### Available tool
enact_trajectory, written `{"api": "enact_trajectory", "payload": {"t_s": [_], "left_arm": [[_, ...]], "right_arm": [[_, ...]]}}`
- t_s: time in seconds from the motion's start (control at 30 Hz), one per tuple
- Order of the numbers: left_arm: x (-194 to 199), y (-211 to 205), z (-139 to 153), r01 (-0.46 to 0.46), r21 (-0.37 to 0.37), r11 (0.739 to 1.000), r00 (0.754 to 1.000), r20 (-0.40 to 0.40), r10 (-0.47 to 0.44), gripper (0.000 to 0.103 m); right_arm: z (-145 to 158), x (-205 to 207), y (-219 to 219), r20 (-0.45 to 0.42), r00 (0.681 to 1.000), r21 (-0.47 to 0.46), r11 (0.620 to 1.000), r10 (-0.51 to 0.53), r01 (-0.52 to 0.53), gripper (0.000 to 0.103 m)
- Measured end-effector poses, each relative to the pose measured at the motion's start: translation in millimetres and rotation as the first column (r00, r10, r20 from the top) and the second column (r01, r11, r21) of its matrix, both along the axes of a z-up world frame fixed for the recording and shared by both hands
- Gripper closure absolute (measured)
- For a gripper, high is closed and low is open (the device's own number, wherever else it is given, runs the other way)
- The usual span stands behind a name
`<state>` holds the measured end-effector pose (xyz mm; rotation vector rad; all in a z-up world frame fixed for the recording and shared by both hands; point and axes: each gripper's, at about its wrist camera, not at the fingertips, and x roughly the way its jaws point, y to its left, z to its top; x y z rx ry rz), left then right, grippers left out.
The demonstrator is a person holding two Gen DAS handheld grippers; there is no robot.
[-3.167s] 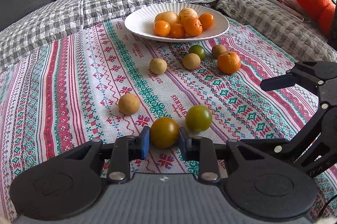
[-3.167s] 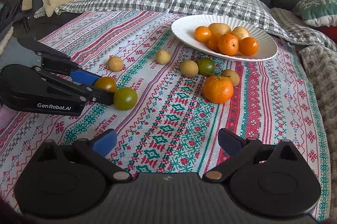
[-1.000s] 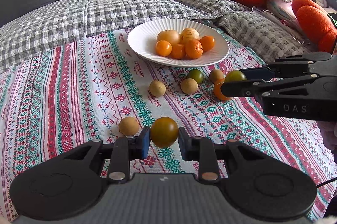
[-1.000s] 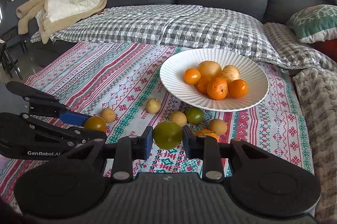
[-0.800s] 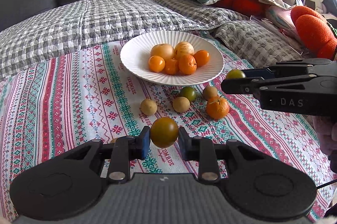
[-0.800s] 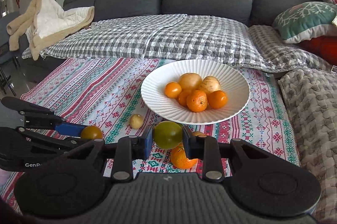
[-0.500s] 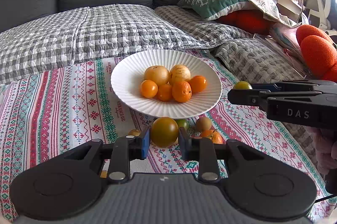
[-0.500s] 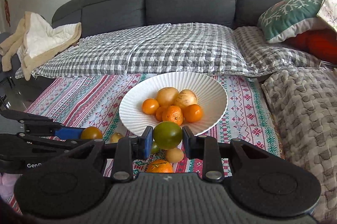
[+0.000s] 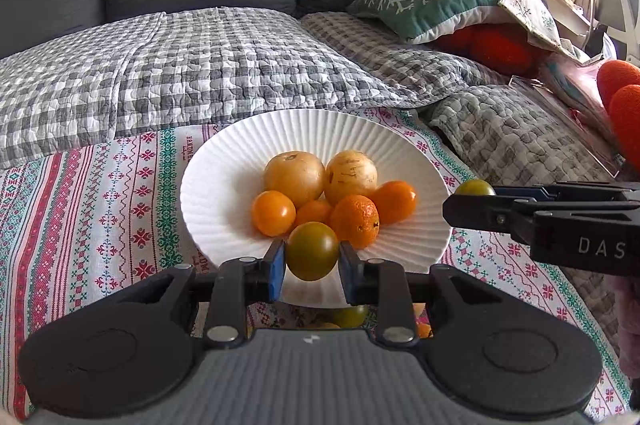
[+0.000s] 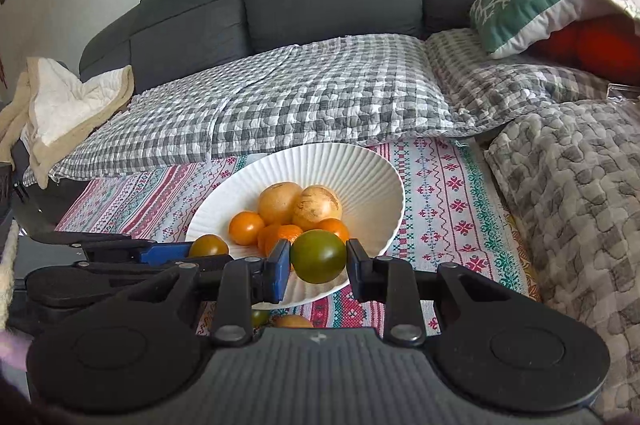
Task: Organize fruits
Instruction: 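Carry the yellow-green tomato with the left tool while the right tool carries the green tomato to the plate, then open the left tool onto the plate while the right tool releases the green tomato there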
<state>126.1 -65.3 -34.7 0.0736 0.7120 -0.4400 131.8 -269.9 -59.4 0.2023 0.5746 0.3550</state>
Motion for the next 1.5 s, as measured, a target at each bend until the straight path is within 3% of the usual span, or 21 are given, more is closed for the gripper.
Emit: {"api": "enact_trajectory", "payload": {"t_s": [0.53,0.97,1.1,1.3,1.4,1.5], "left_arm": [[11,-4,-8,-0.029,-0.001,1.0,1.0,-0.002,0.029,0.085],[11,-7,-9,-0.018,0.015,1.0,1.0,0.009,0.018,0.083],[10,-2,-3,-0.04,0.01,0.999,0.999,0.029,0.04,0.066],[2,8,5,-0.047,-0.006,0.999,0.998,0.043,0.047,0.048],[-5,13,9,-0.047,-0.001,0.999,0.998,0.049,0.047,0.041],[-14,18,14,-0.052,-0.001,0.999,0.997,0.061,0.052,0.027]], "right_arm": [[-11,13,19,-0.017,1.0,-0.105,0.994,0.013,-0.014,0.076],[-14,14,19,-0.026,1.0,-0.099,0.995,0.002,-0.005,0.073],[-7,10,9,-0.013,1.0,-0.024,1.0,0.009,-0.01,0.053],[0,2,-7,-0.012,1.0,0.052,0.999,-0.011,0.011,0.037],[2,-4,-14,-0.008,0.999,0.046,0.998,-0.037,0.037,0.033],[2,-10,-18,-0.009,0.999,0.03,0.998,-0.053,0.053,0.028]]}}
